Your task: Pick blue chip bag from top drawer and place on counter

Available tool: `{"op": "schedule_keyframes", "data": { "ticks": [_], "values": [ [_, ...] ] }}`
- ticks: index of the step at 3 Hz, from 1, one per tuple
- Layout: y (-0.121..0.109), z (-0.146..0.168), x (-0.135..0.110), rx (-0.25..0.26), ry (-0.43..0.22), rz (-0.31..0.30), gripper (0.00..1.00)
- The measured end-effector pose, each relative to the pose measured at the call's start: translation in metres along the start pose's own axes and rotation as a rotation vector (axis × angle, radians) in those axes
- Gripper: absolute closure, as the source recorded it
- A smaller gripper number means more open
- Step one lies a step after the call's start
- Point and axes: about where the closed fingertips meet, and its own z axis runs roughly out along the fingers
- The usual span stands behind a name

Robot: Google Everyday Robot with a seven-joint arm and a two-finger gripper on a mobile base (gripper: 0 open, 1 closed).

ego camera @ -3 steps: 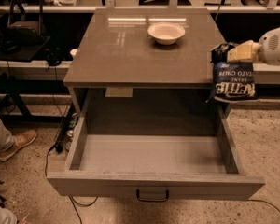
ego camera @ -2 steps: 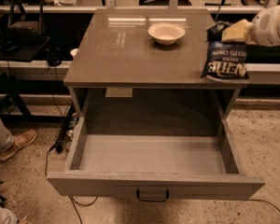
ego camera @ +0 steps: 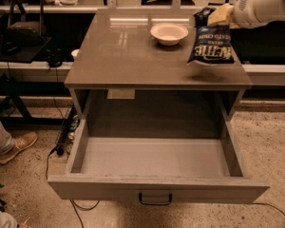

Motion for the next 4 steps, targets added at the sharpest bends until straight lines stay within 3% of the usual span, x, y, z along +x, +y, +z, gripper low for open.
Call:
{"op": "schedule_keyframes", "data": {
  "ticks": [3,4],
  "values": [
    [0.008,0.064,0.017,-0.004,0.127,0.02,0.12],
    [0.0,0.064,0.02,-0.006,0.136,0.035,0.0]
  ]
}}
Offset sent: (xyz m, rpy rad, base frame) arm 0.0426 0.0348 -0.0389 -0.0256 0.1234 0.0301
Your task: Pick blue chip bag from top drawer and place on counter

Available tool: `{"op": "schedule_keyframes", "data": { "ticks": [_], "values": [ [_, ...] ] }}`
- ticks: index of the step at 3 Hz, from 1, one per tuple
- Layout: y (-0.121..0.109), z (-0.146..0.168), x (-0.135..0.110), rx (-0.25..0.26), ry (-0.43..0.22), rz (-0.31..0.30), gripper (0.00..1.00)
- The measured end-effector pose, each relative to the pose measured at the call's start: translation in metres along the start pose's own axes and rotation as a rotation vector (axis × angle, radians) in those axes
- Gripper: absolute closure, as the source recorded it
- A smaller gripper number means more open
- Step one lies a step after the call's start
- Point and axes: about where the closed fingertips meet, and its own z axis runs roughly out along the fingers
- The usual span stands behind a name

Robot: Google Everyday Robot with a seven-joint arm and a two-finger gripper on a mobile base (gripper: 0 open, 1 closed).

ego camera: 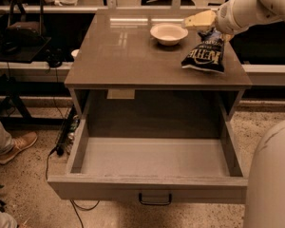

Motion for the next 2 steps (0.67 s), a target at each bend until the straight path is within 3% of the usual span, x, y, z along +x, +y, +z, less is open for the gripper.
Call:
{"op": "schedule_keyframes", "data": {
  "ticks": [1,2],
  "values": [
    [-0.016,-0.025,-0.008,-0.006,-0.053,0.029,0.0],
    [-0.019,-0.047,-0.01,-0.026,-0.084,0.024,0.0]
  ]
}}
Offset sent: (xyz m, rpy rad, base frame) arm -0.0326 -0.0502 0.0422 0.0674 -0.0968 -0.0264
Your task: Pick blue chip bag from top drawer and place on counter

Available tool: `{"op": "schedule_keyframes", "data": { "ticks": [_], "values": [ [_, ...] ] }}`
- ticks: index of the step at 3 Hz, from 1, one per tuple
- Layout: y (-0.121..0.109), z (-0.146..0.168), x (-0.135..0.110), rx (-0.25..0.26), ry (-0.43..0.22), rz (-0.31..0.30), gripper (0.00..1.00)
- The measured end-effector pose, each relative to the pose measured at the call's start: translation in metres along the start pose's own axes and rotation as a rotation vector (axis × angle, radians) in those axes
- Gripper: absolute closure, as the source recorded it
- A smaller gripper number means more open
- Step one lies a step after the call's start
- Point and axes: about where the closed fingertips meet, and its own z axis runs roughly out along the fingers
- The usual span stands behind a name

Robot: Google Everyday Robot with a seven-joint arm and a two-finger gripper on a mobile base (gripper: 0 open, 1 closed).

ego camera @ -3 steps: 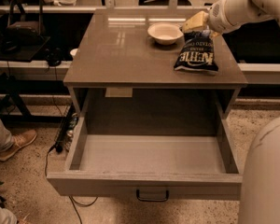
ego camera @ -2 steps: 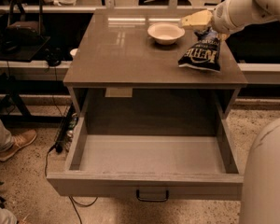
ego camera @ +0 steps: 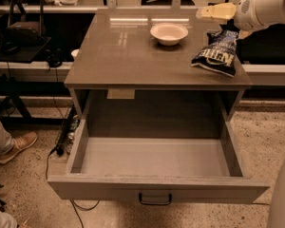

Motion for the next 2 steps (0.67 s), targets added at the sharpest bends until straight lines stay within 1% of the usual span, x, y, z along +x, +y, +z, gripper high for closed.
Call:
{"op": "schedule_keyframes", "data": {
  "ticks": [1,2],
  "values": [
    [0.002,-0.01,-0.001,-0.006,-0.013,-0.011,0.0],
    [-0.009,-0.027,-0.004,0.011,-0.05,-0.001,0.0]
  ]
}}
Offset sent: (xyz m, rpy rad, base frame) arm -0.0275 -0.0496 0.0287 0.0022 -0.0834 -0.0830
